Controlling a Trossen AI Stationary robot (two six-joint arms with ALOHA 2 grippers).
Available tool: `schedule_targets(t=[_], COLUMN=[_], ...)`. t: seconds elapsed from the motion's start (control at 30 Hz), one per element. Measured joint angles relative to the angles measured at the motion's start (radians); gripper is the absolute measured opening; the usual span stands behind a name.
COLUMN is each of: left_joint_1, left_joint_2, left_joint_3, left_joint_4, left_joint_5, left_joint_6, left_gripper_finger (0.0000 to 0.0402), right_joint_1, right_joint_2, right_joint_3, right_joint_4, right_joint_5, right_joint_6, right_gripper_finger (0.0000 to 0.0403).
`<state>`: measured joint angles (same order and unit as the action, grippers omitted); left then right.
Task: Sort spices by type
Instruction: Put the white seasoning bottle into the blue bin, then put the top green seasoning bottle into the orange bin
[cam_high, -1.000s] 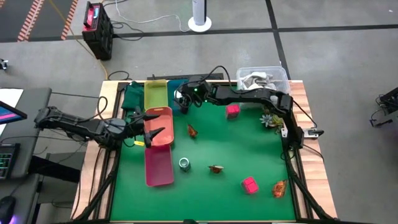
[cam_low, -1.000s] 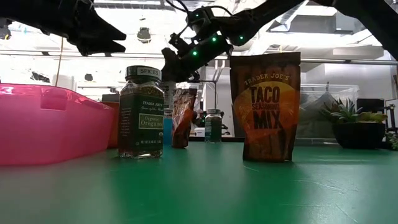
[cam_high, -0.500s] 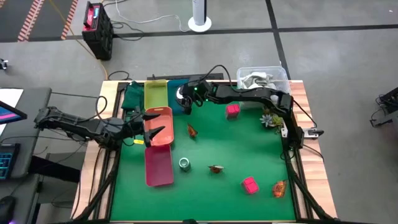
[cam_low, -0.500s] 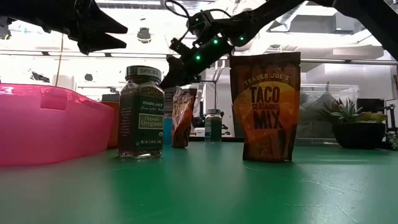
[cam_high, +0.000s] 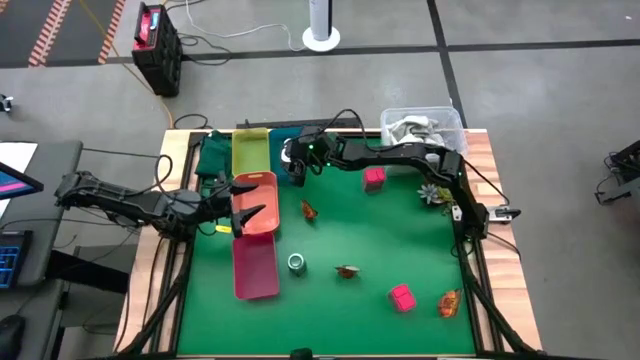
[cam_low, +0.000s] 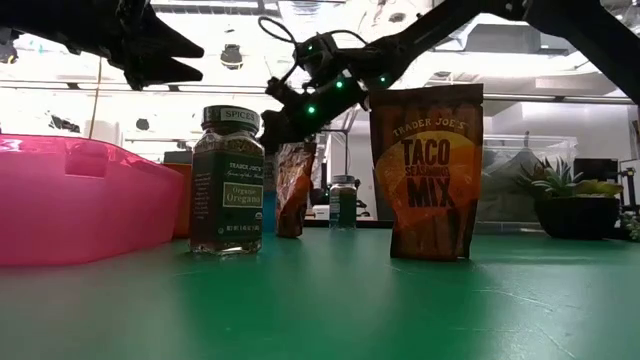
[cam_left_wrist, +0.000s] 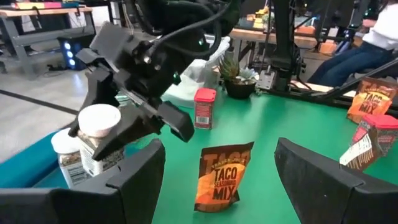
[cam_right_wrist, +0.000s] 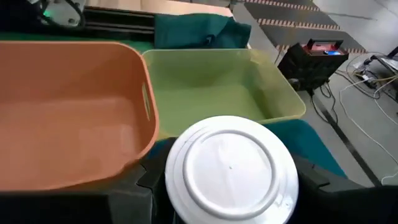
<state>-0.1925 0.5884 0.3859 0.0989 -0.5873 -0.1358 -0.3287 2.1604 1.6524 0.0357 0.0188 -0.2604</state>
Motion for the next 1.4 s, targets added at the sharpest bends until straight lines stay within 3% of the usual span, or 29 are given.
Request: schedule_targets(t=[0.4, 0.67, 0.97, 1.27, 1.4], left_joint_1=[0.000, 0.000, 0.000, 0.000, 0.002], left_joint_2=[0.000, 0.000, 0.000, 0.000, 0.000], left_joint_3=[0.000, 0.000, 0.000, 0.000, 0.000], left_joint_4=[-0.004, -0.004, -0.004, -0.004, -0.003], left_joint_5=[-0.001, -0.001, -0.001, -0.002, -0.002], left_joint_6=[0.007, 0.007, 0.008, 0.019, 0.040], left_gripper_finger=[0.0288, 0.0288, 0.0288, 0.0288, 0.0288], right_joint_1=[-0.014, -0.014, -0.014, -0.020, -0.052], right_joint_2=[0.023, 0.023, 0.017, -0.115, -0.172], right_joint_3=[-0.010, -0.011, -0.011, -0.011, -0.010], right_joint_4=[-0.019, -0.041, -0.054, -0.199, -0.334], right_joint_5=[0.006, 0.007, 0.006, 0.009, 0.081], right_joint_6=[0.016, 0.051, 0.058, 0.061, 0.094], right_gripper_finger=[0.0222, 0.0270, 0.0281, 0.0282, 0.0282])
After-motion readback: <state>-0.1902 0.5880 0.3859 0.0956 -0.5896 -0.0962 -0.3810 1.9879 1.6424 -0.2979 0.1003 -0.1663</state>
